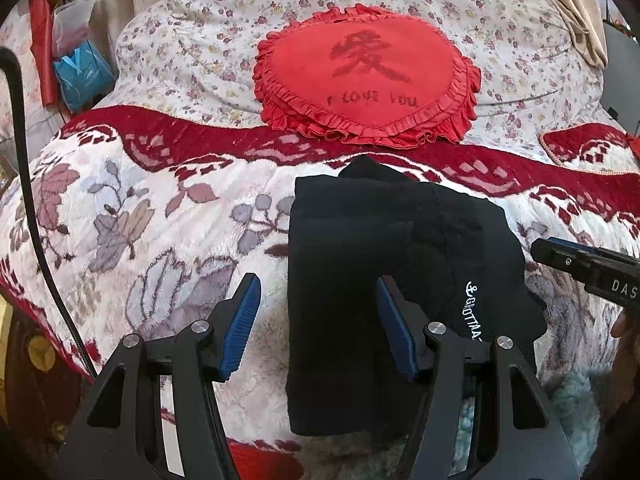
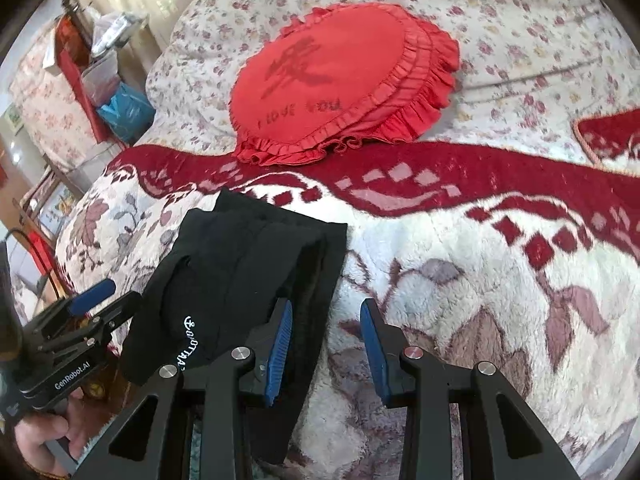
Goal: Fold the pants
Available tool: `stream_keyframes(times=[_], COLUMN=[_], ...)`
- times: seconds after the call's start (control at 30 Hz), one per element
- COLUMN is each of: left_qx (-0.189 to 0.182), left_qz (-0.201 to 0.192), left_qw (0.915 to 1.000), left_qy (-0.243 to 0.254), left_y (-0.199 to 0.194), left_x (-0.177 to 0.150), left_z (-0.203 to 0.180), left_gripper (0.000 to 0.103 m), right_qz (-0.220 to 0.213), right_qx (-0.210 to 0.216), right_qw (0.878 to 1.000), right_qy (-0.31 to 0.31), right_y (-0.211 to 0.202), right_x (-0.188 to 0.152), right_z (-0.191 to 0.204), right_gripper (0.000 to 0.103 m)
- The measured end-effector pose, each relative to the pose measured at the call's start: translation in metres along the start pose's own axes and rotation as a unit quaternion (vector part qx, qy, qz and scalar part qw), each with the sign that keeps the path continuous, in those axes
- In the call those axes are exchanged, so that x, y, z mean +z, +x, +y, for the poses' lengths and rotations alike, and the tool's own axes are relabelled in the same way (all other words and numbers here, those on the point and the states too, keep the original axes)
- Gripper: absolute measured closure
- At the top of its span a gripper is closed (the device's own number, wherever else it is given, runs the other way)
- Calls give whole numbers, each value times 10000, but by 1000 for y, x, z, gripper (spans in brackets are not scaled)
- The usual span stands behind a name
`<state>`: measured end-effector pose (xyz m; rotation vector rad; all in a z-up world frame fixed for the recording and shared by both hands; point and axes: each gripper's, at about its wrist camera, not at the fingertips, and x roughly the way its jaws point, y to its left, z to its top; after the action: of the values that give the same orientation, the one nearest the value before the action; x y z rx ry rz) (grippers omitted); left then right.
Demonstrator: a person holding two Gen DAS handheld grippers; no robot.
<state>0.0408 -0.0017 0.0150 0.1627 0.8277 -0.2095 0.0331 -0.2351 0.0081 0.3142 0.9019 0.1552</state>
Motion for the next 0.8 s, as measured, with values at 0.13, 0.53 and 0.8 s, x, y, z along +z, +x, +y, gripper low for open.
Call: stream_keyframes(times=[0.13,0.53,0.8], left_qx=[-168,-2834,-3818], left_qz=[28,975,933], left_qw=[9997,9266,8738], left_qy=[-149,-2270,-2864], left_y=[1,73,88], left_x=[3,4,2], left_z=[12,98,99], left_gripper=[43,40,22], right_qz=[6,451,642], right_qx=[361,2108,2124], right_qw=[9983,9326,9518], right_qy=[448,2894,2116], right_y=[1,38,56], right_x=[0,-12,-5], right_z=[-10,-58,-34], right_gripper=[64,43,43])
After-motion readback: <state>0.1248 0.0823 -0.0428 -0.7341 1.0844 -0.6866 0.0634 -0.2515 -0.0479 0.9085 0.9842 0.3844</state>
